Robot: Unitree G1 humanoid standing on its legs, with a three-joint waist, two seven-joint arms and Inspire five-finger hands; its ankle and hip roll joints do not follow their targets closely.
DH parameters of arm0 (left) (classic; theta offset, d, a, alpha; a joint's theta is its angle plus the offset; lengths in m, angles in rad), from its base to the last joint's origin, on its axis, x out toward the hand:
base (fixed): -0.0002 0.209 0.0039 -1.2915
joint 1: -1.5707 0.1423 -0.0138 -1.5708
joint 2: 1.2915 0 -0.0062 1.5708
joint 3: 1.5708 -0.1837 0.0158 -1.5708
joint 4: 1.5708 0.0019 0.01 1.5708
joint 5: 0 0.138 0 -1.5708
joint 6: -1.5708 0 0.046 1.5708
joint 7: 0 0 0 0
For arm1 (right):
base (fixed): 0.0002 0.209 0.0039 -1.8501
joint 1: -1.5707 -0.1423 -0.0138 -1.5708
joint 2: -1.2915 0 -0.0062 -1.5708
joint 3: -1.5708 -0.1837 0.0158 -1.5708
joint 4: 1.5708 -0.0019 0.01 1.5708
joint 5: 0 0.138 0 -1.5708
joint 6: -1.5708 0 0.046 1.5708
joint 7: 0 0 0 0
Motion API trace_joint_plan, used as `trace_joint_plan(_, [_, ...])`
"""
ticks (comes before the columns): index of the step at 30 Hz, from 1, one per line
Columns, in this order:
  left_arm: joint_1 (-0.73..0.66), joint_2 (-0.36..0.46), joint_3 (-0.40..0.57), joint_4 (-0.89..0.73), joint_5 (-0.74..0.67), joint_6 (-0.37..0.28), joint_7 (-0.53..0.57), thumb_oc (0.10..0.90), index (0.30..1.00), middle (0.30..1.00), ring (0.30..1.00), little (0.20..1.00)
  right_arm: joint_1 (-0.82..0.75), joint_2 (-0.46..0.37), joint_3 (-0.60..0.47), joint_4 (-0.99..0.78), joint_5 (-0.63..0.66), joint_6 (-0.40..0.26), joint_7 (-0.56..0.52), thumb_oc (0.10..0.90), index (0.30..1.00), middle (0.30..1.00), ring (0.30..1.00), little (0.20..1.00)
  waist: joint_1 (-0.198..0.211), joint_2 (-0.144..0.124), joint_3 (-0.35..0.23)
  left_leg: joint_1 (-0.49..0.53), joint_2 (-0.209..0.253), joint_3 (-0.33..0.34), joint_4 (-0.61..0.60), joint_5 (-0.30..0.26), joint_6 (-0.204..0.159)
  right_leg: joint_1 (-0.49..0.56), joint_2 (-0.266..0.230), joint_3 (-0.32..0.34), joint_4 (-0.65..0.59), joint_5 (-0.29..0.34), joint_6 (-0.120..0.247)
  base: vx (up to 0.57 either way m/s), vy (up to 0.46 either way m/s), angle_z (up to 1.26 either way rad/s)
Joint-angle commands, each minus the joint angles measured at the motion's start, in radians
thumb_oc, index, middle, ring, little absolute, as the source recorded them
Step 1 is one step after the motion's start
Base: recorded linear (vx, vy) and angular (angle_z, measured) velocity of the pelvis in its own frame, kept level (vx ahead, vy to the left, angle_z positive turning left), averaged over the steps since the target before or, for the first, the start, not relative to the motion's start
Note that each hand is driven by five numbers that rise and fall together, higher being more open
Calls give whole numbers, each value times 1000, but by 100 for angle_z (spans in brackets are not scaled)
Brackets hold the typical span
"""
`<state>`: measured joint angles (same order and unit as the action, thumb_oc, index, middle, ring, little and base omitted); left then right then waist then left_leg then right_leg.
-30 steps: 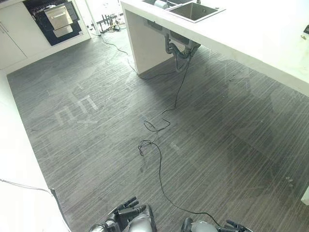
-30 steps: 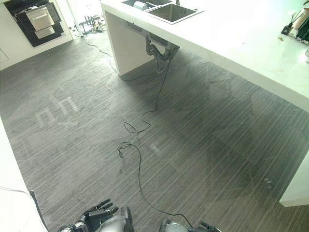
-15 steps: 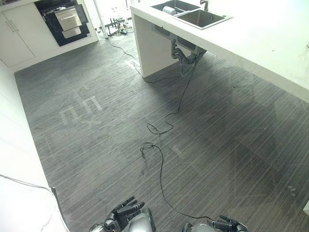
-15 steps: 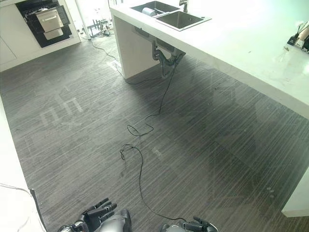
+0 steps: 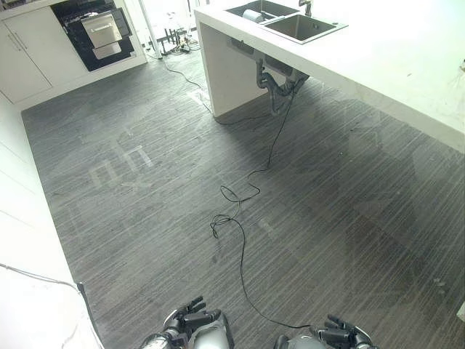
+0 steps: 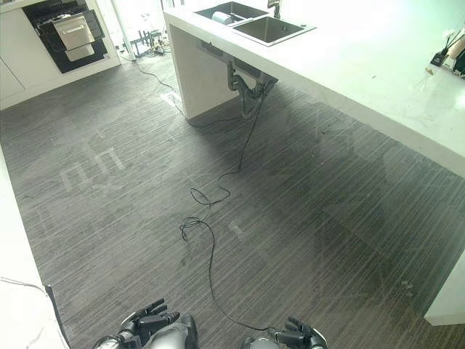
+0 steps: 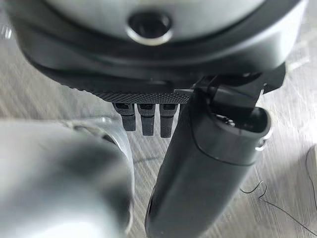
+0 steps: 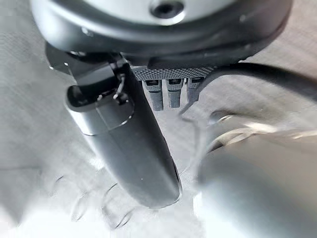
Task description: Place the dishes in the dishwasher.
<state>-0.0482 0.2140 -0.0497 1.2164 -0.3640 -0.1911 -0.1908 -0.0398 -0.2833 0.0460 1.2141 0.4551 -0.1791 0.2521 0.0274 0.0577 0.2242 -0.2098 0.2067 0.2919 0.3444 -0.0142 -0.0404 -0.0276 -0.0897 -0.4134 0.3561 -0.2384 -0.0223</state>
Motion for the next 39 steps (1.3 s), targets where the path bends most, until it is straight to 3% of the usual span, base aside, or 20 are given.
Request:
trace_joint_plan(1, [0, 19, -57, -47, 169, -146, 96, 800, 900, 900, 900, 900, -18, -47, 9, -45, 66, -110, 45, 800, 900, 900, 900, 900, -5, 1, -32, -79, -2, 24, -44, -51, -65, 110, 33, 101, -56, -120, 70, 56, 27, 2])
trace_joint_plan(5, [-10, 31, -125, -76, 240, -162, 155, 800, 900, 900, 900, 900, -27, -60, 32, -89, 62, -137, 62, 800, 900, 900, 900, 900, -14, 3, -33, -71, 1, 34, -44, -46, -66, 119, 35, 107, -56, -124, 67, 102, 47, -1])
trace_joint_plan(10, [-4, 39, -135, -78, 328, -174, 160, 800, 900, 900, 900, 900, -20, -64, 31, -103, 65, -136, 65, 800, 900, 900, 900, 900, -16, -4, -33, -45, -18, 43, -44, -59, -54, 120, 24, 104, -56, -120, 69, 121, 62, 3])
trace_joint_plan(12, [2, 41, -170, -73, 370, -179, 171, 800, 900, 900, 900, 900, -9, -67, 27, -106, 49, -144, 68, 800, 900, 900, 900, 900, -13, -29, -32, -1, -79, 53, -44, -93, -17, 112, -8, 105, -56, -104, 73, 221, 145, 14])
trace_joint_plan(15, [-2, 54, -174, -79, 325, -173, 157, 800, 900, 900, 900, 900, -4, -65, 20, -107, 50, -141, 46, 800, 900, 900, 900, 900, -27, -50, -38, 52, -92, 148, -44, -138, 35, 117, -47, 73, -56, -100, 74, 214, 184, 4])
trace_joint_plan(19, [-9, 61, -165, -71, 336, -169, 155, 800, 900, 900, 900, 900, -9, -47, -9, -82, 87, -141, 28, 800, 900, 900, 900, 900, -3, -60, -56, 68, -153, 106, -44, -185, 80, 175, -49, 69, -56, -109, 74, 321, 210, 6])
trace_joint_plan(20, [-17, 68, -159, -73, 341, -161, 152, 800, 900, 900, 900, 900, -8, -40, -15, -83, 97, -134, 19, 800, 900, 900, 900, 900, -5, -57, -67, 82, -154, 111, -44, -197, 93, 214, -39, 51, -56, -89, 77, 477, 337, 30])
trace_joint_plan(21, [-28, 79, -157, -84, 339, -147, 147, 800, 900, 900, 900, 900, -7, -33, -23, -99, 104, -119, 4, 800, 900, 900, 900, 900, -16, -47, -76, 103, -171, 100, -44, -224, 121, 239, -41, 41, -8, 8, 115, 462, 464, 38])
trace_joint_plan(22, [-39, 84, -156, -94, 339, -118, 135, 800, 900, 900, 900, 900, -1, -26, -28, -122, 117, -114, -4, 800, 900, 900, 900, 900, -35, -41, -77, 118, -205, 80, -44, -252, 153, 165, -69, 74, 190, 120, 170, 391, 489, 51])
trace_joint_plan(23, [-47, 88, -162, -97, 345, -75, 121, 800, 900, 900, 900, 900, 6, -22, -29, -137, 129, -95, 9, 800, 900, 900, 900, 900, -48, -37, -74, 125, -220, 70, -44, -269, 169, 117, -73, 94, 292, 174, 194, 256, 384, 84])
trace_joint_plan(25, [-54, 96, -180, -99, 425, -43, 114, 800, 900, 900, 900, 900, 8, -20, -20, -147, 129, -92, 31, 800, 900, 900, 900, 900, -63, -20, -64, 143, -225, 53, -44, -287, 182, 15, -106, 118, 463, 224, 199, 151, 220, 113])
trace_joint_plan(26, [-54, 95, -180, -99, 426, -43, 114, 800, 900, 900, 900, 900, 8, -20, -20, -147, 129, -92, 32, 800, 900, 900, 900, 900, -62, -21, -65, 142, -226, 54, -44, -287, 182, 11, -107, 120, 467, 223, 199, 121, 116, 76])
trace_joint_plan(28, [-60, 100, -211, -95, 447, -38, 139, 800, 900, 900, 900, 900, -1, -19, -4, -150, 129, -96, 39, 800, 900, 900, 900, 900, -83, -15, -51, 150, -225, 35, -44, -292, 177, -50, -62, 139, 467, 209, 199, 185, -31, 39])
trace_joint_plan(29, [-91, 109, -245, -97, 409, -7, 170, 800, 900, 900, 900, 900, -8, -24, 26, -168, 157, -96, 57, 800, 900, 900, 900, 900, -147, 9, -36, 157, -204, -21, -44, -281, 141, -162, 39, 142, 263, 144, 145, 545, -190, 15])
trace_joint_plan(30, [-108, 117, -243, -110, 434, 17, 176, 800, 900, 900, 900, 900, -1, -31, 18, -182, 163, -85, 55, 800, 900, 900, 900, 900, -163, -2, -30, 192, -216, -46, -44, -300, 121, -173, 8, 115, 15, 206, 153, 827, -294, 26])
trace_joint_plan(31, [-112, 120, -241, -111, 472, 27, 185, 800, 900, 900, 900, 900, 3, -37, 4, -184, 159, -70, 56, 800, 900, 900, 900, 900, -173, -22, -23, 223, -235, -68, -44, -321, 108, -243, -49, 115, -56, 226, 176, 747, -254, 92])
trace_joint_plan(34, [-107, 111, -259, -62, 495, 11, 186, 800, 900, 900, 900, 900, 2, -36, -39, -141, 163, -66, 68, 800, 900, 900, 900, 900, -174, -28, -17, 291, -245, -94, -44, -376, 97, -374, -145, 131, -56, 223, 208, 600, -225, 162])
trace_joint_plan(36, [-80, 109, -252, -34, 508, 38, 176, 800, 900, 900, 900, 900, 6, -33, -41, -121, 190, -61, 54, 800, 900, 900, 900, 900, -171, -47, -48, 360, -254, -91, -44, -414, 83, -317, -137, 153, -56, 235, 203, 805, -394, -1])
trace_joint_plan(38, [-67, 99, -237, -21, 503, 49, 161, 800, 900, 900, 900, 900, 4, -32, -38, -107, 189, -63, 49, 800, 900, 900, 900, 900, -175, -45, -69, 411, -240, -80, -44, -414, 59, -291, -125, 154, -56, 232, 188, 570, -258, -25])
trace_joint_plan(39, [-57, 91, -234, -13, 496, 46, 161, 800, 900, 900, 900, 900, 4, -37, -33, -104, 179, -69, 47, 800, 900, 900, 900, 900, -174, -39, -83, 438, -227, -75, -44, -346, 25, -272, -111, 154, -56, 214, 171, 253, -106, -1])
